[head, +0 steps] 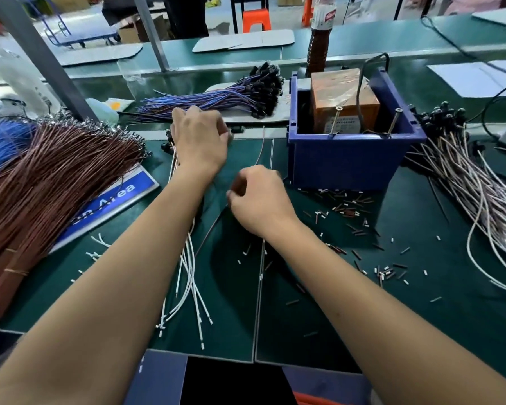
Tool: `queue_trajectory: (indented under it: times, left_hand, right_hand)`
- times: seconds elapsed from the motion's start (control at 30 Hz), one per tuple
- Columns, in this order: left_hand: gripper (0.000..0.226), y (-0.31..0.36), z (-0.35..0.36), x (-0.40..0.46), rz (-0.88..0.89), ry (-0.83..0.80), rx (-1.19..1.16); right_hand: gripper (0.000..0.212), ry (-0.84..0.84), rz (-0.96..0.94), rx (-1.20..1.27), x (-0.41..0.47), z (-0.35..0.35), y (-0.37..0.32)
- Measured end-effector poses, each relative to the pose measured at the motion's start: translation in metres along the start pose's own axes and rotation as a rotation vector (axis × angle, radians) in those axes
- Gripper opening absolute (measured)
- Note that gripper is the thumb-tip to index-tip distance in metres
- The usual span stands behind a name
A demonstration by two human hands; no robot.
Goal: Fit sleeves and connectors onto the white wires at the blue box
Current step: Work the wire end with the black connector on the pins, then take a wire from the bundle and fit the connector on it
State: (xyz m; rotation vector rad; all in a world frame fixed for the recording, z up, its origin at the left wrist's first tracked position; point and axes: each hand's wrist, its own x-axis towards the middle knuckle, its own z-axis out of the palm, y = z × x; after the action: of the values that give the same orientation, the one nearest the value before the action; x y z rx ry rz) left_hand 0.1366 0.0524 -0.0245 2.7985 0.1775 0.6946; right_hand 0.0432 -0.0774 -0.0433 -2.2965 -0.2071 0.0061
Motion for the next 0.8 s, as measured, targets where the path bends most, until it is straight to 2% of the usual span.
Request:
queue_trajectory:
  times: [0.07,0.17,0.27,0.33,0.37,0.43,0.5,0.67,0.8]
  left_hand:
    - [0.019,0.013,-0.014,0.005,-0.022,0.041,-0.280]
    - [0.018,0.039,-0.044,0.008,-0.122,0.011,-0.899]
    - [0.017,0.058,-0.074,0.005,-0.209,-0.165,-1.420]
    - [0.020,0.068,-0.085,-0.003,-0.225,-0.340,-1.579]
    - [0.021,0.073,-0.087,-0.010,-0.243,-0.418,-1.628]
    - [0.022,0.083,-0.084,-0.028,-0.319,-0.536,-1.729]
    - [0.020,0.090,-0.076,-0.045,-0.357,-0.572,-1.751]
    - [0.019,0.091,-0.060,-0.072,-0.269,-0.490,-1.572]
    - [0.014,0.090,-0.061,-0.081,-0.157,-0.430,-1.454]
  right_hand:
    - [0.010,0.136,-0.045,0.051,-0.003,-0.006,-0.001]
    - [0.009,0.351,-0.139,0.088,-0.008,-0.020,-0.010]
    - [0.013,0.579,-0.265,0.135,-0.014,-0.039,-0.023]
    - [0.018,0.674,-0.301,0.177,-0.018,-0.051,-0.030]
    - [0.021,0.685,-0.295,0.192,-0.019,-0.055,-0.032]
    - [0.026,0.605,-0.235,0.256,-0.023,-0.059,-0.030]
    - [0.027,0.503,-0.146,0.368,-0.028,-0.059,-0.023]
    - [0.011,0.478,-0.081,0.422,-0.038,-0.062,0.002]
    - [0.017,0.460,-0.106,0.452,-0.039,-0.065,0.016]
